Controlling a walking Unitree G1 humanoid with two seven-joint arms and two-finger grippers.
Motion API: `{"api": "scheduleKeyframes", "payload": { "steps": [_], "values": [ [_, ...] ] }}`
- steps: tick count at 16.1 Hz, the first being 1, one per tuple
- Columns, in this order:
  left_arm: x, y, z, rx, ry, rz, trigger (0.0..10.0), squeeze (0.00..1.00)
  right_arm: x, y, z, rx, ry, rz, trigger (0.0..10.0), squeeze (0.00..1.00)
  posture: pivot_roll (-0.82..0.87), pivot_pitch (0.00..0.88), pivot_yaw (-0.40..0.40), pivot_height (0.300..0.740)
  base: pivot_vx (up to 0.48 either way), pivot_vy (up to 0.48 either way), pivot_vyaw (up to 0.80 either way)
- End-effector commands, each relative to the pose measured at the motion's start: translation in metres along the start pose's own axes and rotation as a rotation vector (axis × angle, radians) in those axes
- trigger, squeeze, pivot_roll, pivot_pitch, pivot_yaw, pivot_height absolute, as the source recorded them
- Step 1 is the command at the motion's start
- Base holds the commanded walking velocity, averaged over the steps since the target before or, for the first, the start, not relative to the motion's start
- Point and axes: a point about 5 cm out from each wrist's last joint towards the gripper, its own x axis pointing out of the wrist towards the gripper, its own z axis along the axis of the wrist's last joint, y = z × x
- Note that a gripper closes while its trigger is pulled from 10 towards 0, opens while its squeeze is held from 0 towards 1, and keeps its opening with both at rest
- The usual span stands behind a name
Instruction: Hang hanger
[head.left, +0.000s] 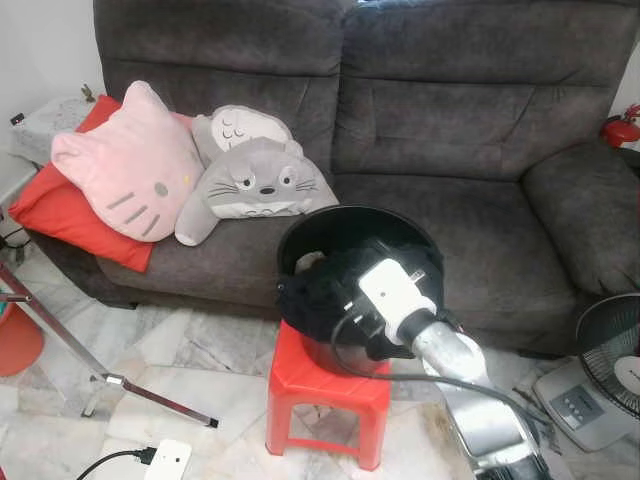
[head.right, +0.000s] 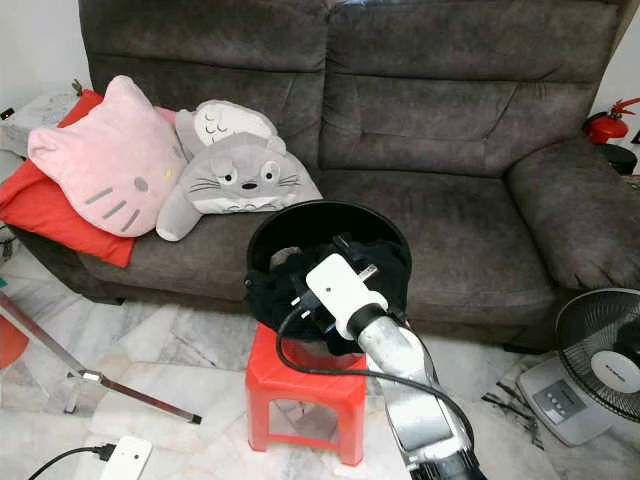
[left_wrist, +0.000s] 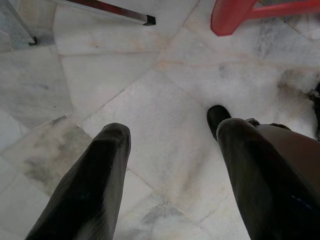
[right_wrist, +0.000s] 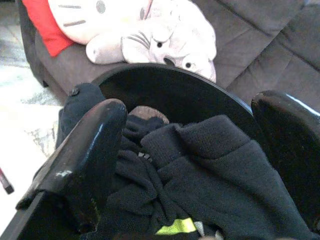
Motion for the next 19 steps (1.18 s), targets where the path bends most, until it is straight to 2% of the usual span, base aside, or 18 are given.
{"api": "scheduleKeyframes", "payload": {
  "steps": [1,7,9,16,17,18,19],
  "values": [
    [-0.001,0.001,-0.004,0.006,0.026,-0.003,10.0,0.0,0.006,0.002,-0.001,-0.017,0.036,0.024,10.0,0.0,-0.14,0.0,0.01,0.74,0.0,0.0,0.0],
    [-0.001,0.001,-0.004,0.008,0.025,-0.006,10.0,0.0,0.026,0.008,0.004,-0.063,0.067,0.106,10.0,0.0,-0.13,0.0,0.01,0.74,0.0,0.0,0.0],
    [-0.001,0.001,-0.004,0.004,0.025,-0.006,10.0,0.0,0.031,0.001,0.002,-0.112,0.111,0.079,10.0,0.0,-0.12,0.0,0.003,0.74,0.0,0.0,0.0],
    [-0.001,0.001,-0.005,0.011,0.03,-0.012,10.0,0.0,0.03,-0.005,-0.015,-0.113,0.221,0.027,10.0,0.0,-0.13,0.0,0.009,0.74,0.0,0.0,0.0],
    [-0.001,0.001,-0.005,0.018,0.03,-0.015,10.0,0.0,0.03,-0.006,-0.015,-0.114,0.228,0.006,5.4,0.0,-0.13,0.0,0.01,0.74,0.0,0.0,0.0],
    [-0.001,0.001,-0.005,0.018,0.03,-0.015,10.0,0.0,0.03,-0.007,-0.015,-0.115,0.227,0.001,0.0,0.0,-0.13,0.0,0.01,0.74,0.0,0.0,0.0],
    [-0.001,0.001,-0.005,0.019,0.03,-0.015,10.0,0.0,0.031,-0.008,-0.014,-0.116,0.224,-0.005,0.0,0.0,-0.13,0.0,0.01,0.74,0.0,0.0,0.0]
  ]
}}
